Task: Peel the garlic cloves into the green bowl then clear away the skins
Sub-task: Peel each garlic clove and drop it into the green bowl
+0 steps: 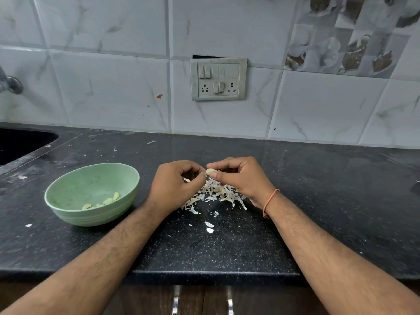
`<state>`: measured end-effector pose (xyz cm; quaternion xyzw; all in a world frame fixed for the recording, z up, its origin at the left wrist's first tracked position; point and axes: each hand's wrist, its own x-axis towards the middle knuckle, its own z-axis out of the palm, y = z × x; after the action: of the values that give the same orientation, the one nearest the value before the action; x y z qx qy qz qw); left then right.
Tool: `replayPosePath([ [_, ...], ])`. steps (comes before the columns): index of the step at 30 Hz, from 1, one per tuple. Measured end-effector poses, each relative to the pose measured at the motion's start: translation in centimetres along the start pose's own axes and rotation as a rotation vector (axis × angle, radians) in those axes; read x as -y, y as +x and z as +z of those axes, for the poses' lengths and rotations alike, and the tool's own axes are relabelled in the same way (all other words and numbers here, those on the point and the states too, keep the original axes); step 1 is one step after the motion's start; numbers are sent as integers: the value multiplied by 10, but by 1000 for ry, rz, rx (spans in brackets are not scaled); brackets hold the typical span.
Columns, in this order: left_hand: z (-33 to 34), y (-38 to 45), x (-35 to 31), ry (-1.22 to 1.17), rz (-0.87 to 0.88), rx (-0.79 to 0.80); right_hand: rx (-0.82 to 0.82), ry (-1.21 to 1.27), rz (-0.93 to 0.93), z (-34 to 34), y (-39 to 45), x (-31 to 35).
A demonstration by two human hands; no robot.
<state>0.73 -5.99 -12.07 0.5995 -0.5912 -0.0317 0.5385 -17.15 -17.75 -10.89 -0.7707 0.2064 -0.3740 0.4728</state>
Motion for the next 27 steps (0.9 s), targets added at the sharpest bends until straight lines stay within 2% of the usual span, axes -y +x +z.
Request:
replayPosePath([
  [11,1,-1,-2,52,32,-10,58,-22,1,0,-2,0],
  [20,2,1,-1,66,11,6,22,184,85,5,-4,1],
  [24,3,0,3,126,35,40,-10,369,144,7,-1,-2],
  [27,5,0,4,101,21,55,-36,392,152,10,0,-4],
])
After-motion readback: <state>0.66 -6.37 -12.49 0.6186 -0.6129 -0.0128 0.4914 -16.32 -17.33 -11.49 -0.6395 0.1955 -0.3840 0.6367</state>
